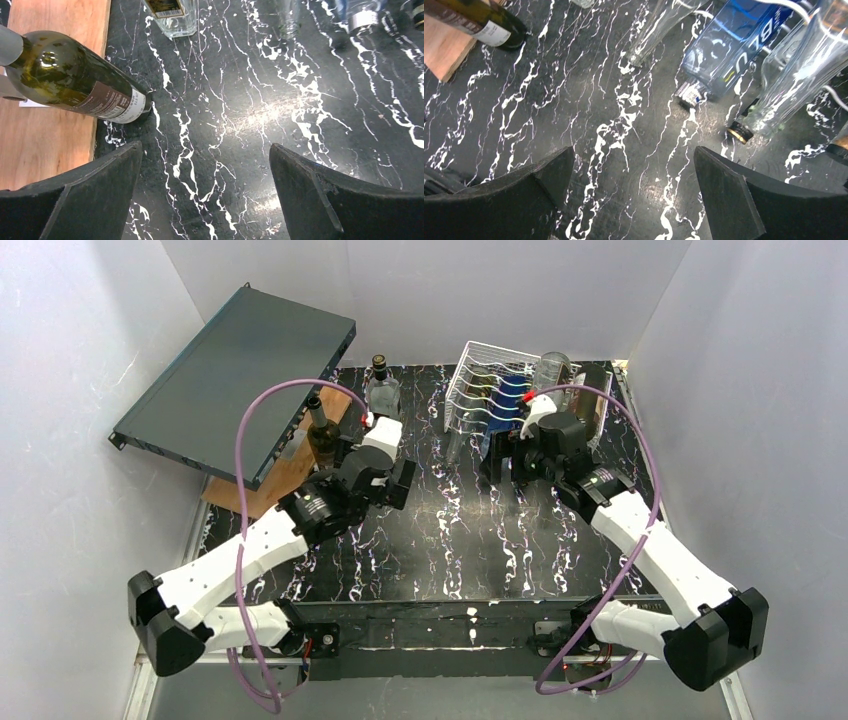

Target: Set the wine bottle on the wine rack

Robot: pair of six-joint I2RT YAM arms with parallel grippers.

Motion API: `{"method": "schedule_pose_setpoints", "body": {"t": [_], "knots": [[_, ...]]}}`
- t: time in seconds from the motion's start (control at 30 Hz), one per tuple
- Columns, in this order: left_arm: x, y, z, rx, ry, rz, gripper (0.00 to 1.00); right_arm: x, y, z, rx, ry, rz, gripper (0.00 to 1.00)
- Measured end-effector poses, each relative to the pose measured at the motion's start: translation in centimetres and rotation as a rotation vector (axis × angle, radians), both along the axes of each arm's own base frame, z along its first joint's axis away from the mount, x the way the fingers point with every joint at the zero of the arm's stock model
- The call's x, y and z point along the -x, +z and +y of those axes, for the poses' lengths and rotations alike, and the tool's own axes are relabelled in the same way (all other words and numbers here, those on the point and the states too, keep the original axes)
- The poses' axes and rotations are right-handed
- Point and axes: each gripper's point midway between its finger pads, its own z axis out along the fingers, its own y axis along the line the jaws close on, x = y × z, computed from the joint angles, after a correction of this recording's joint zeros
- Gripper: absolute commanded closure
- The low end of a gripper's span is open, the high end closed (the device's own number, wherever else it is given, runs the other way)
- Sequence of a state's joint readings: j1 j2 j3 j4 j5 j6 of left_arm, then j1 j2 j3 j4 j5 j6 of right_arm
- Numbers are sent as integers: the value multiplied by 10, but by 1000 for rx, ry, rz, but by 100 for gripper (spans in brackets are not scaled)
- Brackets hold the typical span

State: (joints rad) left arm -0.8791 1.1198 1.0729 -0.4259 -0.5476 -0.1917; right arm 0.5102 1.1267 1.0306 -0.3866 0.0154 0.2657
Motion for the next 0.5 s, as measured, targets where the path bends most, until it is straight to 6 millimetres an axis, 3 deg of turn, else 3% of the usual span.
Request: {"method": "schedule_pose_setpoints", "body": {"t": [0.1,0.2,0.33,0.5], "knots": [[-6,-7,-2,-43,22,24,2,6,-5,1,0,21,9,2],[-12,0,-6,-33,44,39,2,6,-7,-2,16,21,9,2],[-24,34,-10,56,68,23,2,7,-7,-6,33,14,-6,2],[-58,81,-13,170,111,-4,2,14,4,-12,20,10,-47,2]]}}
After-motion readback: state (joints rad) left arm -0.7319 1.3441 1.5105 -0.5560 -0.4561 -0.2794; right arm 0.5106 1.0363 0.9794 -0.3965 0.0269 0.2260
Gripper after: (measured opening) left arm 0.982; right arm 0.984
